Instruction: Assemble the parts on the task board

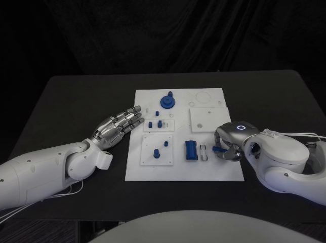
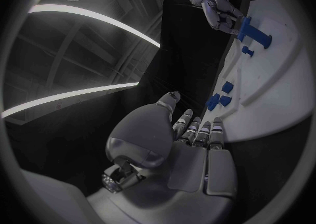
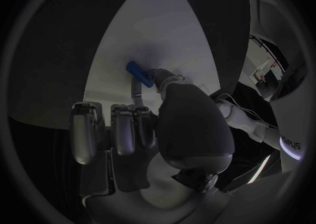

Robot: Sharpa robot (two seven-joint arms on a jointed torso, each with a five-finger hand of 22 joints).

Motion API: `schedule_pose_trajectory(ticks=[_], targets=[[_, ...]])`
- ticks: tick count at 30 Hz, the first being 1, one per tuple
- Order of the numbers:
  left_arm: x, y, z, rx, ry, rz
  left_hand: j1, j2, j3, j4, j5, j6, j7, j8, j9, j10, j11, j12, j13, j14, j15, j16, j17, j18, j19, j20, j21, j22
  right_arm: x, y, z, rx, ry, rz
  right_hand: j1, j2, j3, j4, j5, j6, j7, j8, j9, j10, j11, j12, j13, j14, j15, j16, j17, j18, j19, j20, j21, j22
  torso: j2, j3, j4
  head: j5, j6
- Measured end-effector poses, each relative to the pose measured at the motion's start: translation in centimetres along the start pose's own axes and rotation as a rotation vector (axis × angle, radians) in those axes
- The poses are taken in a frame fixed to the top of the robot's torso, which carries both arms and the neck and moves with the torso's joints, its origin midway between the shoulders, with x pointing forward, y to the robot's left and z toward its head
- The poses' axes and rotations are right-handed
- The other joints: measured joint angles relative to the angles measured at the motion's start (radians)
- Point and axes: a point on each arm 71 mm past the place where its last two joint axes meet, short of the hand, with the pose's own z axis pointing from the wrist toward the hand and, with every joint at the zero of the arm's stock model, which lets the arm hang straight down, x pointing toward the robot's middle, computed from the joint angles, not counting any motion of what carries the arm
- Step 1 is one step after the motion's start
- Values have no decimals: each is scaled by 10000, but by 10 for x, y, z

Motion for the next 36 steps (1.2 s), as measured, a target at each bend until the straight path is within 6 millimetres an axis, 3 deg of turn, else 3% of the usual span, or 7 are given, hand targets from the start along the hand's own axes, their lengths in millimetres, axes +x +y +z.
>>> schedule_pose_trajectory(ticks=[6, 16, 27, 36], targets=[[0, 0, 0, -2, 1, -2, 0, 0, 0, 0, 0, -1, -1, 0, 0, 0, 0, 0, -1, 0, 0, 0, 2, 0, -1, 0, 2, 10, 0, -4, -1, 98, -162, 138, -296, 197, 487, 278, 164, 284, 1, 35, 24, 0, 0, 0, 0, -12, -58, 0, 0, 0, 0, 0, 185, -1, 0, 1, 2, -25, 0], [0, 0, 0, -2, 5, -8, 0, 0, 56, -2, 0, -5, -5, -1, -1, 36, 35, 0, -1, 0, 0, 0, 4, 1, -14, 11, 29, 3, 3, -13, -3, 435, -350, 1210, -739, 91, 955, 1, -58, 339, 20, -60, 63, 0, -75, 0, 0, -34, -111, 0, 0, 0, 0, -71, 291, -2, 6, 5, 0, -35, 0], [0, 0, 0, 24, 17, -28, -45, 34, 138, -28, 40, 119, 119, 54, 24, 88, 87, 155, 22, 0, 0, 0, 6, 1, 5, 43, -28, 4, 4, -21, -7, 1214, 256, 5246, -1007, 94, 1131, -175, -316, 373, 54, -62, 126, 1, -144, 0, 0, 3, -147, 0, 0, 0, -3, -74, 332, -3, 5, 10, -3, -60, 0], [0, 0, -1, 36, 22, -46, -79, 0, 138, -28, 40, 119, 119, 54, 23, 88, 87, 155, 21, 0, 0, 0, 8, 1, 19, 57, -32, 13, 9, -22, -7, 1988, 1230, 8394, -1292, 145, 1028, -138, -149, 409, 18, -7, 201, -34, -179, 0, -1, -15, -200, 0, 0, 1, 0, -141, 332, -4, 3, 10, -13, -52, 0]])
